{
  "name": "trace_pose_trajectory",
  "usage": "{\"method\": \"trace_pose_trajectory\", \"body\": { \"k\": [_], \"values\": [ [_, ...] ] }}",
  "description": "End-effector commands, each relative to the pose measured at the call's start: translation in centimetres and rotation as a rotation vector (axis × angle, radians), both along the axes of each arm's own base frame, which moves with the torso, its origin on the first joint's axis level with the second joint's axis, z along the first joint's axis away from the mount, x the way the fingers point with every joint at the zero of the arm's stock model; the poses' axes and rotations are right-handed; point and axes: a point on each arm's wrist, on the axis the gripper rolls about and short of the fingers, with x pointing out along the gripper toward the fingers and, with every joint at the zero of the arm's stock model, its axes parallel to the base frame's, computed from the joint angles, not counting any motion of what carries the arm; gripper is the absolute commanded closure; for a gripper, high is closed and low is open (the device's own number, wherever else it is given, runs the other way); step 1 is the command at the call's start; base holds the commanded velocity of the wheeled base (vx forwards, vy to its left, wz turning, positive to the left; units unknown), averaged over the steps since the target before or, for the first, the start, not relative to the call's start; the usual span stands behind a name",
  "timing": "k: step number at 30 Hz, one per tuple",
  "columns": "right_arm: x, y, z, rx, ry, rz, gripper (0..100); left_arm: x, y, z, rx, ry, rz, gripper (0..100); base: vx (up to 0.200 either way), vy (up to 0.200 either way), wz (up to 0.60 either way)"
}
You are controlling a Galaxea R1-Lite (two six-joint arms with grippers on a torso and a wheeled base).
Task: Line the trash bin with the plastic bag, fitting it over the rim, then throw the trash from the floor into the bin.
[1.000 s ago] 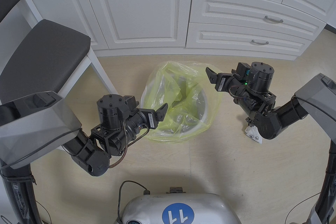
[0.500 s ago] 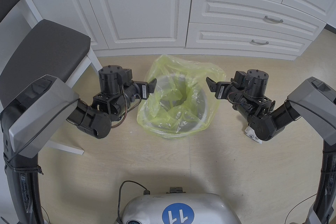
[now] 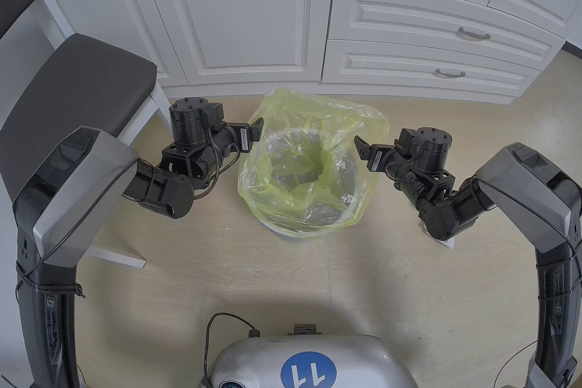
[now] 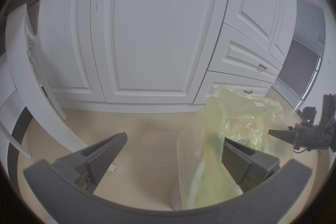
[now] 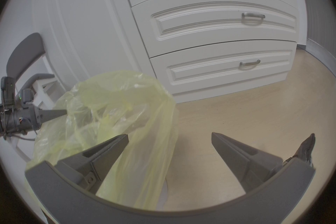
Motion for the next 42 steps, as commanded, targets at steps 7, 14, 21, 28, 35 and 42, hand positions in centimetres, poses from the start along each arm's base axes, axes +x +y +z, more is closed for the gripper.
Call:
{"method": "trace_pose_trajectory", "body": {
  "k": [7,14,21,28,35,42],
  "values": [
    [4.1,-0.9,-3.0,0.093,-0.025,-0.050,0,1.7,-0.8,-1.0,-0.026,-0.013,-0.001,0,0.000,0.000,0.00],
    [5.7,-1.6,-3.9,0.159,-0.038,-0.065,0,3.7,-0.6,-1.3,-0.018,0.007,0.016,0,0.000,0.000,0.00],
    [6.5,-1.6,-6.1,0.167,-0.014,-0.066,0,6.6,0.3,-2.0,0.004,0.070,0.052,0,0.000,0.000,0.00],
    [6.7,-1.4,-7.7,0.147,0.049,-0.067,0,6.8,0.9,-3.6,0.046,0.163,0.066,0,0.000,0.000,0.00],
    [6.7,-1.5,-8.5,0.139,0.071,-0.070,0,7.2,2.2,-3.8,0.046,0.180,0.089,0,0.000,0.000,0.00],
    [5.1,-1.7,-7.2,0.114,0.106,-0.062,0,6.7,3.1,-1.2,0.045,0.164,0.128,0,0.000,0.000,0.00]
  ]
}}
